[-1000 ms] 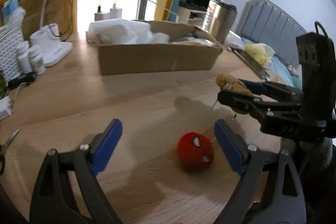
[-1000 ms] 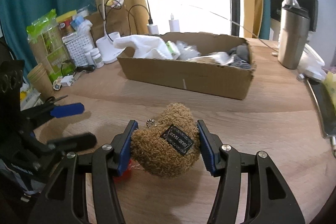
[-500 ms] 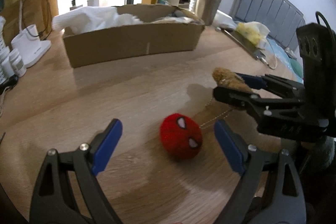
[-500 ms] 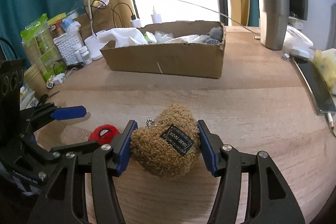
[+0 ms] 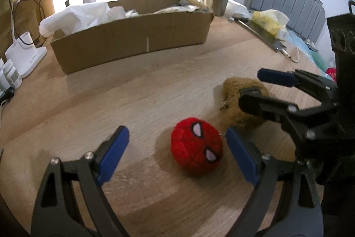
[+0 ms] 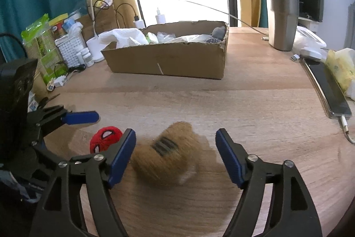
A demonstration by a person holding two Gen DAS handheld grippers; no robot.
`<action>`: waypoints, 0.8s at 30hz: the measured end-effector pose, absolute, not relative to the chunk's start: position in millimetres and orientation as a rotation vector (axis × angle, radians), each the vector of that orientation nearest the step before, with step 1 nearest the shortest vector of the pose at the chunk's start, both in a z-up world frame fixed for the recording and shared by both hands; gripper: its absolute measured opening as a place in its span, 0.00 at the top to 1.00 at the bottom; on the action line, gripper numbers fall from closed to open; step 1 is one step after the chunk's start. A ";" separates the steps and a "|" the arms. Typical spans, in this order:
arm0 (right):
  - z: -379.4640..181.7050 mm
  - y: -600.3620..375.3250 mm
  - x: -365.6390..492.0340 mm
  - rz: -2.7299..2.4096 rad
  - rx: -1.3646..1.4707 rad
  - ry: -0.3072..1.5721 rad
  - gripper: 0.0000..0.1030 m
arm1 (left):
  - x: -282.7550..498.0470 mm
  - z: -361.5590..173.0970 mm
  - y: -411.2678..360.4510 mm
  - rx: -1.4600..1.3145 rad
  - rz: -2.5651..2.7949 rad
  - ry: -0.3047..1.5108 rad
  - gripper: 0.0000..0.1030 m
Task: Organize soft objects
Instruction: 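Grasp the red Spider-Man plush ball with the left gripper while the right holds the pouch, then carry the red ball and brown pouch with both grippers over the box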
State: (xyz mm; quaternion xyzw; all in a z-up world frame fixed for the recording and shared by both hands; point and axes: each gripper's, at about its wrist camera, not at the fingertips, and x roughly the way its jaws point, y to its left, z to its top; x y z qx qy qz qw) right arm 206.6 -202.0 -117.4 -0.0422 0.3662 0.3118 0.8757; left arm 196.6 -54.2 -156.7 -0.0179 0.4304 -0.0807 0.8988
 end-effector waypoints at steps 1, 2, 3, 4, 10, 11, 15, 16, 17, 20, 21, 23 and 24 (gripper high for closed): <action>-117.9 -202.7 205.6 0.650 -0.091 0.763 0.22 | 197.6 -156.6 -55.5 -0.027 -0.167 0.891 0.12; -118.0 -204.4 205.4 0.648 -0.088 0.762 0.22 | 198.5 -156.4 -56.4 -0.020 -0.169 0.890 0.12; -118.3 -205.6 205.5 0.646 -0.086 0.762 0.22 | 199.3 -156.4 -57.6 -0.016 -0.171 0.890 0.12; -118.7 -207.1 205.9 0.644 -0.082 0.764 0.22 | 200.1 -156.4 -58.5 -0.011 -0.174 0.890 0.13; -122.2 -209.0 207.8 0.652 -0.076 0.793 0.22 | 201.3 -156.2 -66.9 0.022 -0.209 0.895 0.20; -123.1 -208.5 208.7 0.653 -0.074 0.800 0.22 | 201.2 -156.6 -68.6 0.030 -0.213 0.897 0.25; -129.0 -203.2 210.4 0.656 -0.072 0.823 0.22 | 199.1 -157.0 -75.8 0.071 -0.224 0.901 0.44; -129.8 -201.6 210.4 0.656 -0.070 0.826 0.22 | 197.8 -156.4 -76.1 0.076 -0.226 0.898 0.45; -129.9 -201.2 210.3 0.658 -0.068 0.826 0.22 | 197.1 -156.0 -76.1 0.076 -0.228 0.897 0.49; -129.1 -200.0 208.6 0.667 -0.066 0.821 0.46 | 196.3 -155.9 -73.6 0.066 -0.227 0.897 0.55; -128.8 -200.0 208.3 0.680 -0.059 0.825 0.46 | 195.7 -156.1 -72.2 0.060 -0.229 0.897 0.56; -126.2 -199.4 206.2 0.680 -0.066 0.814 0.51 | 194.4 -156.3 -71.0 0.057 -0.229 0.895 0.57; -124.5 -199.7 205.1 0.683 -0.066 0.808 0.51 | 193.9 -156.3 -70.4 0.057 -0.227 0.893 0.57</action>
